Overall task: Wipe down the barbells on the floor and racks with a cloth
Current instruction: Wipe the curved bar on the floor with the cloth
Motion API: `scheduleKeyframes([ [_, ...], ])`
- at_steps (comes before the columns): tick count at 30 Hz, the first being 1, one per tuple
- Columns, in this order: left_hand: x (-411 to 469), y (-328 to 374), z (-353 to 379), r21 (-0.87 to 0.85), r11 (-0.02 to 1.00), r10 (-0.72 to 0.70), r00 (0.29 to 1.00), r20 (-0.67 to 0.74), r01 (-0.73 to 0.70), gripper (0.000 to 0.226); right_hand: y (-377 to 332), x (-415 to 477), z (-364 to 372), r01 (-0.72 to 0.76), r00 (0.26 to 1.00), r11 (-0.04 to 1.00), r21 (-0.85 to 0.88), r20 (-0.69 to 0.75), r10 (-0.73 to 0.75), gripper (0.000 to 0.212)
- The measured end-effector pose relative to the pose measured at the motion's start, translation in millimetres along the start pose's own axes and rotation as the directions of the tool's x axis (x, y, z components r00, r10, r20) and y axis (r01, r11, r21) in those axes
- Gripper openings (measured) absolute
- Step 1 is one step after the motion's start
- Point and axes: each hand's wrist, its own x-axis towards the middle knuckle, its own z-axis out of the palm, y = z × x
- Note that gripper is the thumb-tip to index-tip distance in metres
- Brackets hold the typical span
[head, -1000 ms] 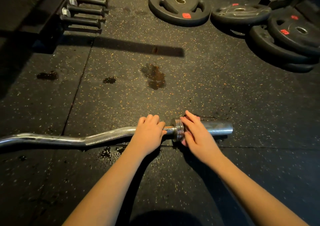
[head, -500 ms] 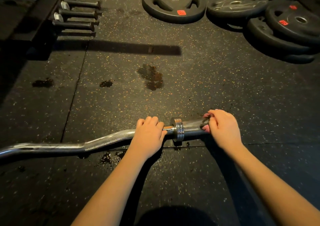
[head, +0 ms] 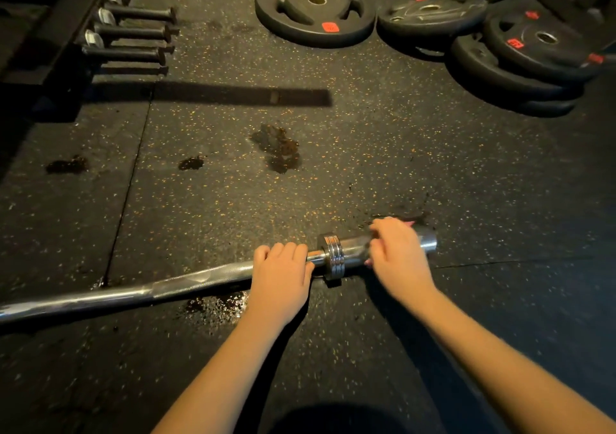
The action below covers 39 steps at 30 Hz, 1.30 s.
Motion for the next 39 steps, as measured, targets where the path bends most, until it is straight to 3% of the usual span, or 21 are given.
scheduleKeyframes([
  [3, -10.2, 4.2, 2.5, -0.022, 1.000, -0.015, 1.000, -0.006, 0.014, 0.028, 3.9, -17.1, -7.2, 0.220, 0.964, 0.974, 0.063, 0.140, -0.227, 0.028],
  [4, -13.5, 5.2, 2.7, -0.042, 0.999, -0.016, 1.000, -0.002, 0.016, 0.028, 18.0, -12.8, -13.1, 0.202, 0.968, 0.979, 0.020, 0.150, -0.202, 0.030],
  [6, -19.5, 6.4, 2.4, -0.088, 0.996, -0.018, 1.000, 0.011, 0.019, 0.030, 46.4, -4.0, -21.3, 0.020, 0.997, 0.996, -0.085, 0.078, -0.013, 0.030],
  [8, -23.6, 7.1, 2.1, -0.115, 0.993, -0.012, 1.000, 0.017, 0.014, 0.031, 49.2, -7.6, -23.0, -0.192, 0.981, 0.977, -0.093, -0.019, 0.191, 0.031],
  [9, -24.2, 7.1, 2.2, -0.120, 0.993, -0.012, 1.000, 0.020, 0.014, 0.032, 39.5, -12.7, -19.2, -0.215, 0.976, 0.974, -0.072, -0.035, 0.213, 0.032],
  [13, -14.7, 8.0, -2.1, -0.099, 0.994, -0.043, 0.997, 0.057, 0.048, 0.030, 11.8, -37.4, -14.1, 0.084, 0.989, 0.996, 0.035, 0.120, -0.088, 0.038],
  [14, -11.8, 8.8, -3.8, -0.086, 0.995, -0.050, 0.995, 0.081, 0.057, 0.030, 18.1, -36.2, -18.8, 0.103, 0.983, 0.994, 0.030, 0.149, -0.106, 0.043],
  [18, -5.3, 12.1, -8.1, -0.073, 0.995, -0.059, 0.987, 0.148, 0.070, 0.036, 38.3, -25.1, -38.3, -0.137, 0.987, 0.989, -0.046, 0.072, 0.140, 0.043],
  [21, -1.7, 14.4, -7.7, -0.118, 0.988, -0.079, 0.978, 0.192, 0.103, 0.041, 31.4, -12.3, -48.4, -0.278, 0.959, 0.950, 0.142, 0.093, 0.267, 0.034],
  [23, 2.9, 16.4, -8.7, -0.203, 0.967, -0.108, 0.972, 0.207, 0.151, 0.044, 23.7, 0.7, -55.6, -0.379, 0.921, 0.815, 0.437, 0.097, 0.376, 0.030],
  [25, 7.8, 20.2, -10.0, -0.289, 0.939, -0.129, 0.968, 0.213, 0.188, 0.046, 14.7, 9.6, -57.3, -0.414, 0.876, 0.527, 0.743, 0.167, 0.453, 0.033],
  [26, 10.0, 22.5, -10.5, -0.312, 0.929, -0.132, 0.966, 0.221, 0.199, 0.047, 7.8, 10.7, -54.9, -0.423, 0.864, 0.427, 0.799, 0.214, 0.455, 0.034],
  [27, 11.6, 24.8, -11.1, -0.321, 0.925, -0.132, 0.965, 0.228, 0.203, 0.047, 2.5, 10.0, -49.4, -0.421, 0.876, 0.460, 0.782, 0.219, 0.429, 0.035],
  [28, 13.0, 26.5, -11.0, -0.321, 0.925, -0.130, 0.964, 0.230, 0.202, 0.047, -3.0, 8.6, -43.6, -0.394, 0.909, 0.628, 0.671, 0.186, 0.372, 0.035],
  [29, 13.9, 27.2, -10.2, -0.319, 0.927, -0.128, 0.965, 0.228, 0.198, 0.047, -3.4, 7.1, -36.4, -0.314, 0.949, 0.817, 0.483, 0.146, 0.279, 0.035],
  [30, 14.4, 27.0, -9.3, -0.316, 0.929, -0.126, 0.967, 0.223, 0.194, 0.047, -1.4, 4.2, -30.6, -0.206, 0.978, 0.938, 0.280, 0.093, 0.186, 0.034],
  [31, 14.3, 25.9, -8.1, -0.313, 0.931, -0.121, 0.968, 0.218, 0.187, 0.047, 0.7, 1.9, -28.9, -0.130, 0.991, 0.986, 0.101, 0.043, 0.126, 0.035],
  [32, 13.6, 24.6, -7.1, -0.310, 0.934, -0.114, 0.971, 0.210, 0.177, 0.047, 1.5, 0.0, -29.7, -0.090, 0.996, 0.995, -0.036, 0.007, 0.090, 0.038],
  [34, 11.7, 22.4, -6.2, -0.309, 0.938, -0.095, 0.975, 0.201, 0.155, 0.044, -2.5, -4.3, -32.8, -0.075, 0.996, 0.990, -0.123, 0.029, 0.079, 0.037],
  [36, 12.0, 21.0, -6.4, -0.314, 0.938, -0.087, 0.975, 0.203, 0.149, 0.043, -7.2, -8.0, -31.8, -0.032, 0.992, 0.996, -0.086, 0.121, 0.042, 0.033],
  [39, 14.8, 19.9, -6.1, -0.321, 0.934, -0.086, 0.972, 0.217, 0.154, 0.044, -5.8, -11.7, -36.1, -0.044, 0.980, 0.997, 0.065, 0.198, 0.030, 0.046],
])
